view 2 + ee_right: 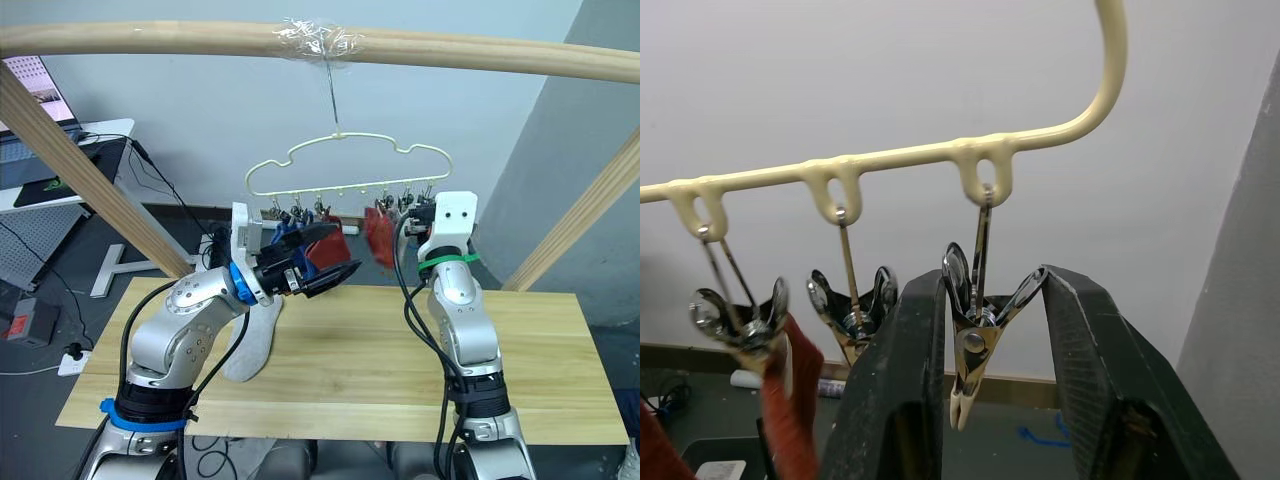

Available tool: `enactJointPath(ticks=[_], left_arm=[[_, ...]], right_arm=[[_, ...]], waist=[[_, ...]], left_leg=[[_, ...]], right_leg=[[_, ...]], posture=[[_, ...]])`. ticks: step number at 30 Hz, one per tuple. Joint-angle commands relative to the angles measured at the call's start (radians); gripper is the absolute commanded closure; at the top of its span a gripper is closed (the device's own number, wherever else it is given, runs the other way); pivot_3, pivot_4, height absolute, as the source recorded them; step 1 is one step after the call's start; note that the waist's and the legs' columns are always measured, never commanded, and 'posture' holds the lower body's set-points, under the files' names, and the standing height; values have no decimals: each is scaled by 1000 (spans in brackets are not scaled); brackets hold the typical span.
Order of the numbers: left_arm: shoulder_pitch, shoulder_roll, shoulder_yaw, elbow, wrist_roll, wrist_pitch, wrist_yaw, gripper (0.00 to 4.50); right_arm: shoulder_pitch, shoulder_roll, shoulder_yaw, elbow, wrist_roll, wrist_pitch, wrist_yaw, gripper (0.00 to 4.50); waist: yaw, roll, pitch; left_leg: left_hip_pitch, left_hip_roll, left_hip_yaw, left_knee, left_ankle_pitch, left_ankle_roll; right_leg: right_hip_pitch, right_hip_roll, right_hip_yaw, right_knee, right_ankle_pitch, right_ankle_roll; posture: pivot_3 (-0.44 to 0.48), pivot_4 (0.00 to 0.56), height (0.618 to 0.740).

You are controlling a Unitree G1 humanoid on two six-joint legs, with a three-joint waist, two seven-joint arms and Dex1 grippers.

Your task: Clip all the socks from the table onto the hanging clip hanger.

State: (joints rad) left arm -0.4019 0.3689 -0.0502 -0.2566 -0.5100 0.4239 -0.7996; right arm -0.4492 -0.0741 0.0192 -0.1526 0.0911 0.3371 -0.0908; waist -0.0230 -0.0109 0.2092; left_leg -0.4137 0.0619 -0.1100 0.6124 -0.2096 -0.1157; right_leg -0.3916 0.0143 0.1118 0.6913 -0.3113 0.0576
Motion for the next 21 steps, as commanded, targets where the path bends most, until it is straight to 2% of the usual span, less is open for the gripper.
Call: enactJointPath(ticks=[1,9,21], left_arm=[[-8,6,20,-58,-30,-10,-7,0],[-22,-10,17,-60,-25,-10,16,0],[-34,-6,18,-49,-27,-7,11,0]], right_arm=[[-18,10,-15,-34,-12,-18,1,2997],[-41,59,-3,-41,-17,4,-15,2997],[-50,79,-50,-7,1,1,-34,2997]], waist=[[0,0,0],[0,0,0],[0,0,0]], left_leg=[[0,0,0,0,0,0],[1,0,0,0,1,0],[2,0,0,0,1,0]], right_leg=[[0,0,0,0,0,0],[0,0,0,3,0,0],[0,0,0,5,0,0]], posture=[[128,138,740],[129,140,740],[132,151,740]])
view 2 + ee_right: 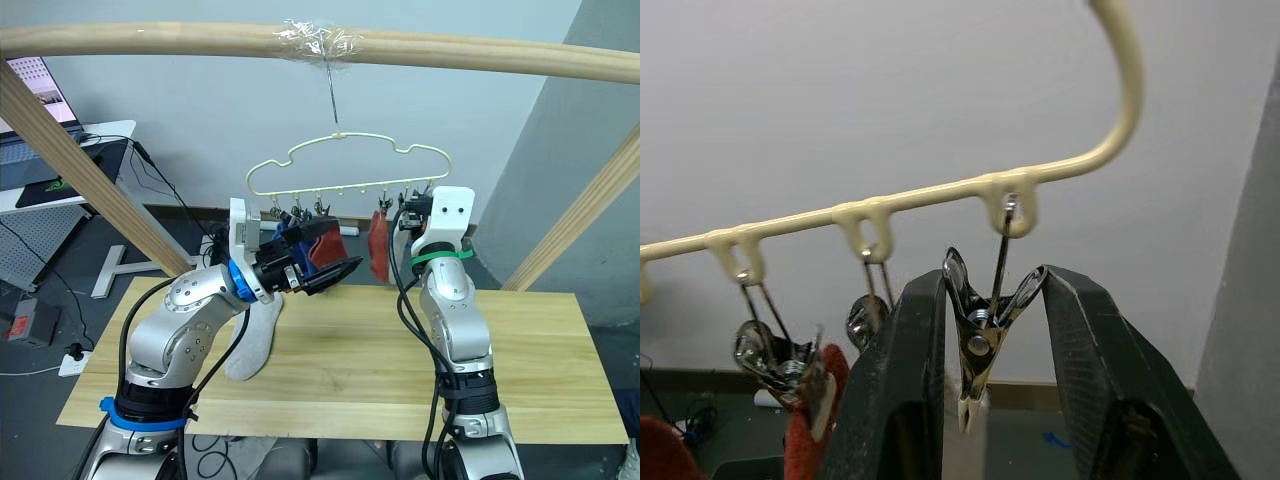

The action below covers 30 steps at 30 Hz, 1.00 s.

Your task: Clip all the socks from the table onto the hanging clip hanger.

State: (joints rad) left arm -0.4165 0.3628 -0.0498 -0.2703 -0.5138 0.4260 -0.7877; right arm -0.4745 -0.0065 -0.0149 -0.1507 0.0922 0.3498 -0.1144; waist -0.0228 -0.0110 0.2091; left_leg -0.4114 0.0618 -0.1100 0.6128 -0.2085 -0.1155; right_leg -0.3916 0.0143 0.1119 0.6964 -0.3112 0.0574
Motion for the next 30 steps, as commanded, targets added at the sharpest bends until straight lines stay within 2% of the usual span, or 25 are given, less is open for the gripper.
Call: enactJointPath(ticks=[1,6,21,27,30], left_arm=[[-19,0,18,-37,-24,-8,0,0],[-12,1,14,-45,-25,-6,-2,0],[-5,-7,4,-56,-20,-8,4,0],[-8,-8,1,-68,-23,5,16,0],[-7,-8,-2,-76,-24,10,19,0]], right_arm=[[-26,15,-19,-7,0,-11,-12,2997],[-33,38,-29,-6,9,-4,-16,2997],[-28,10,-25,-9,-15,-10,-2,2997],[-29,4,-16,-10,-21,-15,11,4361],[-28,1,-11,-9,-28,-14,17,4486]], waist=[[0,0,0],[0,0,0],[-1,0,0],[-1,0,0],[-1,0,0]], left_leg=[[0,0,0,0,0,0],[0,0,0,0,0,0],[0,0,0,0,0,0],[0,0,0,0,0,0],[0,0,0,0,0,0]], right_leg=[[0,0,0,0,0,0],[0,0,0,0,0,0],[0,0,0,0,0,0],[0,0,0,0,0,0],[0,0,0,0,0,0]], posture=[[132,151,740],[129,152,740],[125,165,740],[126,169,740],[126,169,740]])
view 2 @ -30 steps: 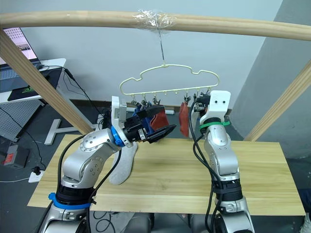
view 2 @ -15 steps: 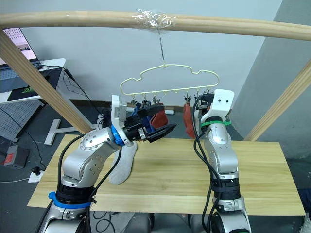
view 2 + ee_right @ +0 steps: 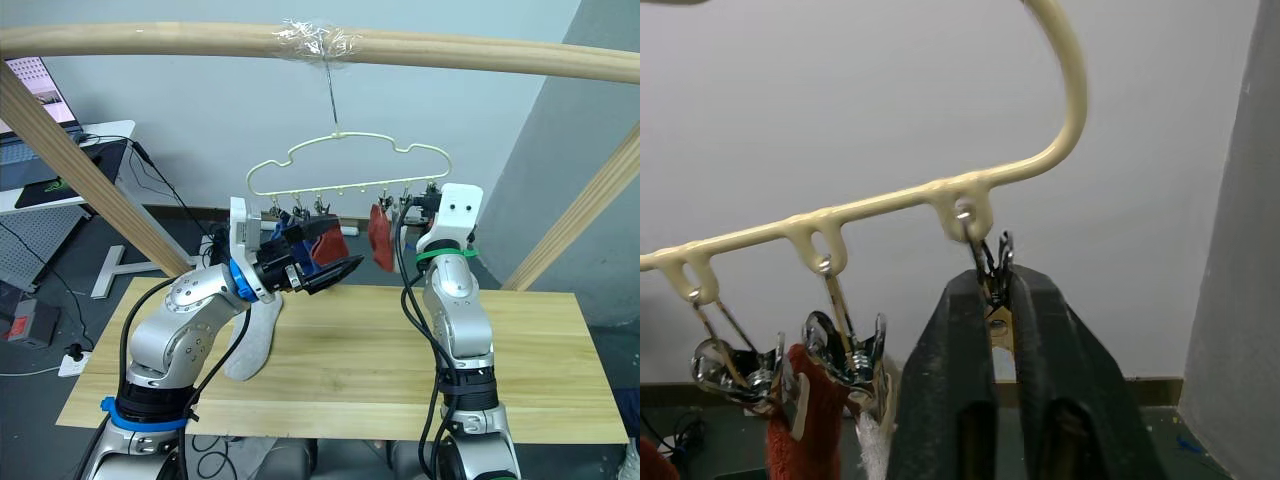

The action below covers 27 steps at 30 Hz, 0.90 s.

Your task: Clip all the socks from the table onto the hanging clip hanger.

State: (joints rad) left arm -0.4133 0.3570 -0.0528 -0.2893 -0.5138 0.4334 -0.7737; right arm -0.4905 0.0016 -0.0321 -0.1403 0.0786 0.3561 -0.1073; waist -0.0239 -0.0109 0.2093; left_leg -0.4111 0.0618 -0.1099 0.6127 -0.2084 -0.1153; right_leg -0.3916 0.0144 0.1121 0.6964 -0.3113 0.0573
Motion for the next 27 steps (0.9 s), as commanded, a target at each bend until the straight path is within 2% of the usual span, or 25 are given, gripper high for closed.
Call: enactJointPath(ticks=[1,10,16,21,24,27], left_arm=[[-10,-2,0,-60,-24,5,5,0],[29,4,2,-64,-2,9,18,0],[181,69,-7,13,116,-80,17,0],[274,99,3,112,200,-188,22,0],[290,91,25,186,241,-226,72,0],[269,96,30,318,333,-232,176,0]], right_arm=[[-12,-8,7,-19,-16,-20,11,4486],[10,-64,22,-57,-30,30,67,4486],[52,-208,-11,-189,56,239,221,4486],[34,-304,-64,-282,142,409,305,4486],[26,-320,-85,-326,204,514,330,4486],[16,-322,-112,-372,277,641,346,4486]], waist=[[0,0,0],[0,0,0],[-1,0,0],[-2,0,1],[-2,0,1],[-3,0,1]], left_leg=[[0,0,0,0,0,0],[0,0,0,0,0,0],[0,0,0,-1,0,0],[1,0,0,-1,0,0],[2,0,1,-1,0,0],[2,0,0,-1,0,0]], right_leg=[[0,0,0,0,0,0],[0,0,0,0,0,0],[0,0,0,-1,0,-1],[1,0,0,-1,-1,-1],[1,0,1,-1,-1,-1],[1,0,1,-1,-1,-1]], posture=[[126,169,740],[122,176,740],[106,184,740],[99,182,740],[89,179,740],[74,175,740]])
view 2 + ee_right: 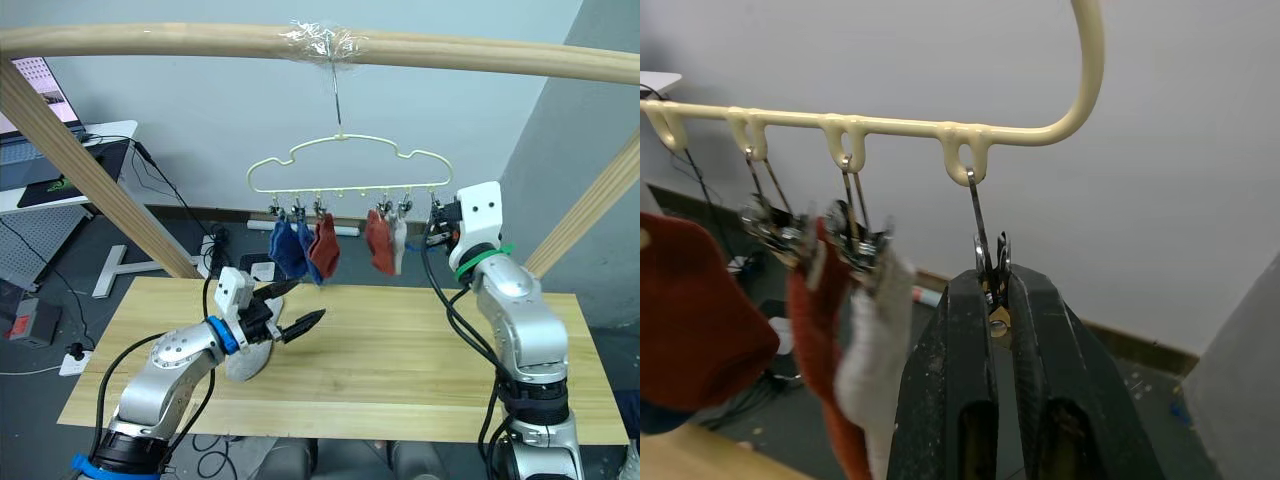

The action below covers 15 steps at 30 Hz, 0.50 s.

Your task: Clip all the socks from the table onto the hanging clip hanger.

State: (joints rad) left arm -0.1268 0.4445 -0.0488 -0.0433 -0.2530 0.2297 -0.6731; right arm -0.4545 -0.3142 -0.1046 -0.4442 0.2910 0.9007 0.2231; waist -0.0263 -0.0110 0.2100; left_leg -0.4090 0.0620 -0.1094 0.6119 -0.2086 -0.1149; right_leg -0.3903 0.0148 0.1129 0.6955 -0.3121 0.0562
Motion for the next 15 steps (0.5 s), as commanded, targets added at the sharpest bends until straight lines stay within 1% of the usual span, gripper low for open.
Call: enactJointPath(ticks=[1,4,7,12,15], left_arm=[[-27,16,20,124,108,-37,104,0],[-49,15,26,210,169,-68,176,0],[-71,11,30,277,197,-68,208,0],[-109,-12,19,422,195,-58,193,0],[-144,-19,17,502,227,-47,238,0]], right_arm=[[-36,2,-65,-80,96,149,11,4486],[-80,32,-134,-93,156,272,-16,4486],[-118,12,-164,-88,186,335,-10,4486],[-148,-23,-175,-61,200,370,-1,4486],[-155,-20,-178,-53,206,378,-11,4486]], waist=[[-1,0,0],[-3,0,0],[-1,0,0],[-4,0,0],[-5,0,0]], left_leg=[[0,0,0,0,0,0],[0,0,0,0,0,0],[0,0,0,0,0,0],[0,0,0,-1,0,0],[0,0,0,-1,0,0]], right_leg=[[0,0,0,0,0,0],[0,0,0,0,0,0],[0,0,0,0,0,0],[0,0,0,-1,0,0],[0,0,0,-1,0,0]], posture=[[74,175,740],[65,172,740],[60,168,740],[59,167,740],[59,167,740]])
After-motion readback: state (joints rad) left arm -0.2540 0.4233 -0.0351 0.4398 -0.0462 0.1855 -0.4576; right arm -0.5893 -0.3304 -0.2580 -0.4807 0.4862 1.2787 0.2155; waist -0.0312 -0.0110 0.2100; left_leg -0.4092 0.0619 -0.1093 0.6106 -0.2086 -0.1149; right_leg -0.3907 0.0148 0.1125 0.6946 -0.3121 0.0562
